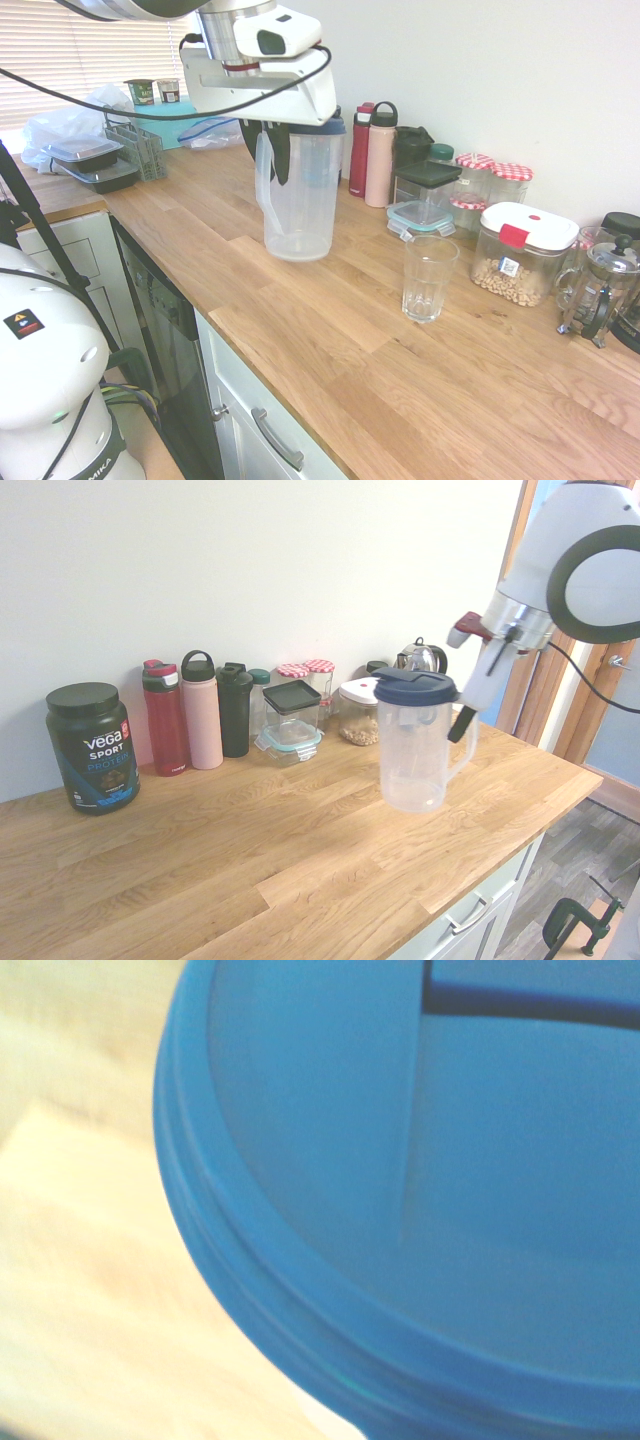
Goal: Pour me some water
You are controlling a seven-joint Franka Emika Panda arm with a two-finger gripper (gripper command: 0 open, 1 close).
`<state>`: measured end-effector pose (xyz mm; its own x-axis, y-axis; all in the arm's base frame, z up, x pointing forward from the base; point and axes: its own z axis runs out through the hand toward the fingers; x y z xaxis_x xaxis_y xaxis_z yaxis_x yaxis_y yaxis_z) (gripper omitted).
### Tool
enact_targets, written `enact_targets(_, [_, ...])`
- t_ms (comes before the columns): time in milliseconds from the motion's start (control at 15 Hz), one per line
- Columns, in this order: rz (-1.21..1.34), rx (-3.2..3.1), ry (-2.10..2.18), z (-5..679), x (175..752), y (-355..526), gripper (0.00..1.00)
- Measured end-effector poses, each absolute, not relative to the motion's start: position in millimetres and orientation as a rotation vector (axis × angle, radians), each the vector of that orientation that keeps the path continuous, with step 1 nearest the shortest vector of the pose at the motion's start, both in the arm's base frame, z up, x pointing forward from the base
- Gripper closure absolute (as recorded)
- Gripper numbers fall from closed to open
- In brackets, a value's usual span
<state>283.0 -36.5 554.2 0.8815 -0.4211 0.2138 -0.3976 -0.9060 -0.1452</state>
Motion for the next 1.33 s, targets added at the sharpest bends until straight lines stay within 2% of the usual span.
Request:
enact_targets(400, [-0.324, -2.994, 0.506, 514, 252, -184, 1.0])
enact_targets(667, [-0.26, -3.102, 0.398, 534, 276, -259, 1.0])
enact_targets(867, [-0.164, -3.243, 0.293, 561, 331, -265, 1.0])
enact_targets(1067, [-0.002, -3.419, 0.126, 550, 381, -228, 1.0])
enact_targets(1333, [0.21, -3.648, -0.092, 543, 402, -201, 1.0])
